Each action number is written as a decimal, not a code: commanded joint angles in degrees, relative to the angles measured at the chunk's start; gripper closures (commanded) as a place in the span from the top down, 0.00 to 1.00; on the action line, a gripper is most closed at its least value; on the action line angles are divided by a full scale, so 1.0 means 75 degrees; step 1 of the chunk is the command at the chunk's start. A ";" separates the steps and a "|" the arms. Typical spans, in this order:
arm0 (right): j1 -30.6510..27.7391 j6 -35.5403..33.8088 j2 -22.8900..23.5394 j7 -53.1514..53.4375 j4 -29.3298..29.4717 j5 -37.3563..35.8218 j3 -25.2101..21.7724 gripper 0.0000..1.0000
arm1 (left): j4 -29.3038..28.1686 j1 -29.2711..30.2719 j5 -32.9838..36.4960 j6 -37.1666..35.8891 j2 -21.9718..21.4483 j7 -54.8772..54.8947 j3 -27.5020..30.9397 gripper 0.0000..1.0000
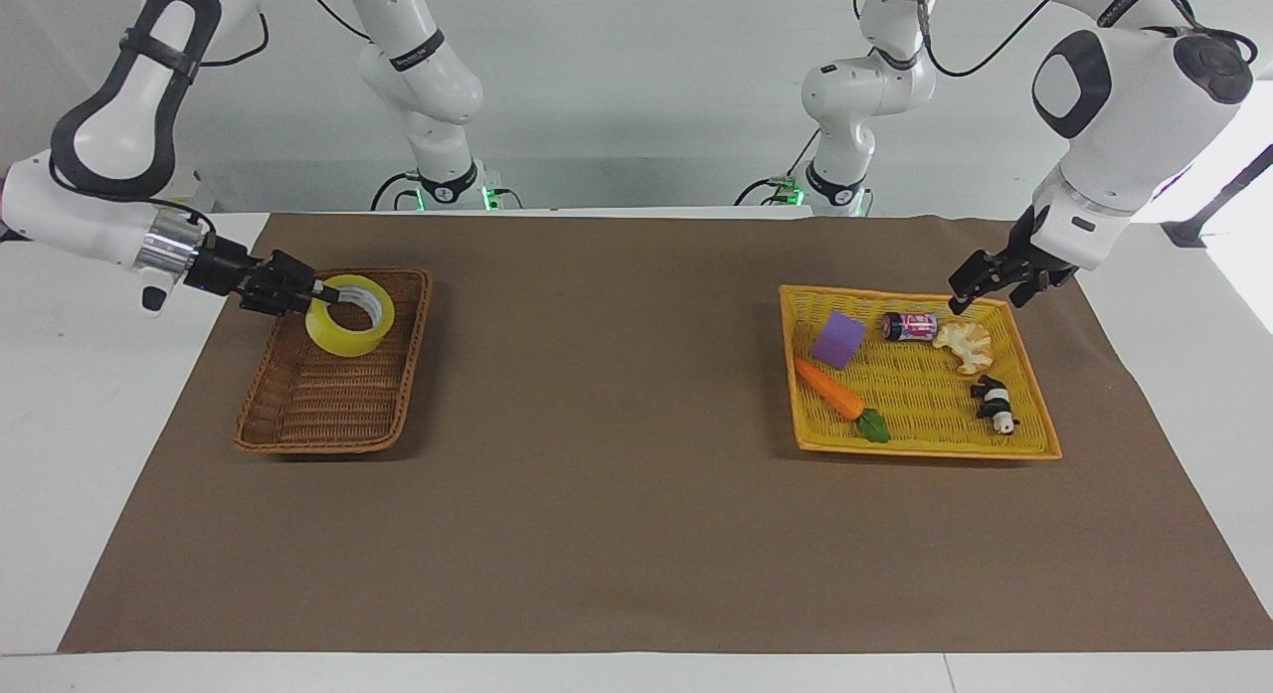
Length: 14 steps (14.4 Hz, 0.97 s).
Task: Move tape to another basket
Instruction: 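Lower the tape roll into the brown basket and open the right gripper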
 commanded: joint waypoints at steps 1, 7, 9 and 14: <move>-0.0153 0.0147 0.0174 -0.0362 -0.0069 -0.0072 0.0123 0.00 | -0.0153 0.0002 0.0165 -0.0120 -0.0200 -0.0004 -0.0022 0.99; -0.0153 0.0698 0.0398 -0.0983 -0.0408 -0.0447 0.0123 0.00 | -0.0153 0.0236 0.0165 -0.0084 -0.0200 -0.0027 -0.0022 0.99; -0.0141 0.0757 0.0386 -0.1054 -0.0444 -0.0540 0.0123 0.24 | -0.0141 0.0154 0.0177 -0.0132 -0.0235 -0.0050 -0.0022 0.99; -0.0129 0.0793 0.0386 -0.0984 -0.0281 -0.0599 0.0123 1.00 | -0.0129 0.0166 0.0236 -0.0190 -0.0223 0.0020 -0.0046 0.99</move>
